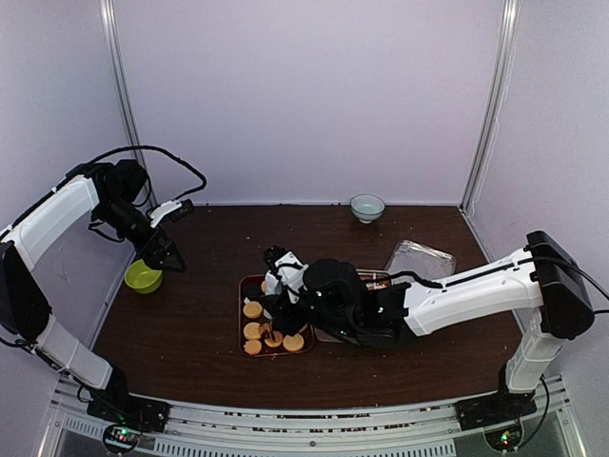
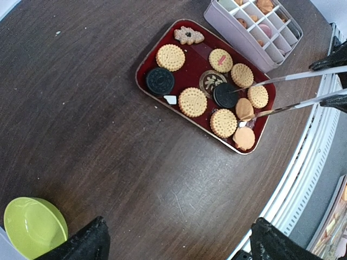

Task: Pack the cookies
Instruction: Pick up the fake cookies from the plate.

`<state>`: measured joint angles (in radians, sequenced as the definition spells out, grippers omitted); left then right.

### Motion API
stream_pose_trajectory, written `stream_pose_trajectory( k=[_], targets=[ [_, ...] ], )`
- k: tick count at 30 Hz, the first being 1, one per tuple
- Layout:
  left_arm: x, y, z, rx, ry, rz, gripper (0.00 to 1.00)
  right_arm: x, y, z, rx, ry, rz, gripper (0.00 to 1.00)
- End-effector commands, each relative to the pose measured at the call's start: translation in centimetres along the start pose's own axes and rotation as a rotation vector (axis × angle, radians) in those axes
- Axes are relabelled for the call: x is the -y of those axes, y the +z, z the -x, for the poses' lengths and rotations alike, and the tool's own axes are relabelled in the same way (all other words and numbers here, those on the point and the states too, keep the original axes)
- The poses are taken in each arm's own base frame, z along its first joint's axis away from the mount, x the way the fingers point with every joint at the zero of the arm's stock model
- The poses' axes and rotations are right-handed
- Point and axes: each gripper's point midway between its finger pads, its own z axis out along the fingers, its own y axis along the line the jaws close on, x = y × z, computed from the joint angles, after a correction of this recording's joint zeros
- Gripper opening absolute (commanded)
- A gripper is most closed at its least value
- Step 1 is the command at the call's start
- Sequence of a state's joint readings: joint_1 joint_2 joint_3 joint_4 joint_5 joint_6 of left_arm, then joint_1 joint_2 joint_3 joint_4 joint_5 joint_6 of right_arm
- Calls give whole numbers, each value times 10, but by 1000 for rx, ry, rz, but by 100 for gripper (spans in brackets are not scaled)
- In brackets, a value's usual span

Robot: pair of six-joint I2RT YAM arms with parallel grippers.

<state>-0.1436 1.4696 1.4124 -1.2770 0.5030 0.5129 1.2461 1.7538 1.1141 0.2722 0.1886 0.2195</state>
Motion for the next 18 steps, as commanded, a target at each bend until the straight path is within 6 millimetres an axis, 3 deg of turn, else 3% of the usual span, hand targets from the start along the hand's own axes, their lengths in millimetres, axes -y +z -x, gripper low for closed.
stream_pose_trajectory(
  k=[1, 13, 18],
  targets=[
    [4, -10, 7, 45, 5, 2, 93, -2, -14, 9, 21, -9, -44, 42],
    [8, -9, 7, 55, 12, -9, 91, 2, -33, 13, 47, -14, -121, 41],
    [8, -9, 6, 55, 14, -9, 91, -2, -31, 8, 34, -6, -102, 41]
  ],
)
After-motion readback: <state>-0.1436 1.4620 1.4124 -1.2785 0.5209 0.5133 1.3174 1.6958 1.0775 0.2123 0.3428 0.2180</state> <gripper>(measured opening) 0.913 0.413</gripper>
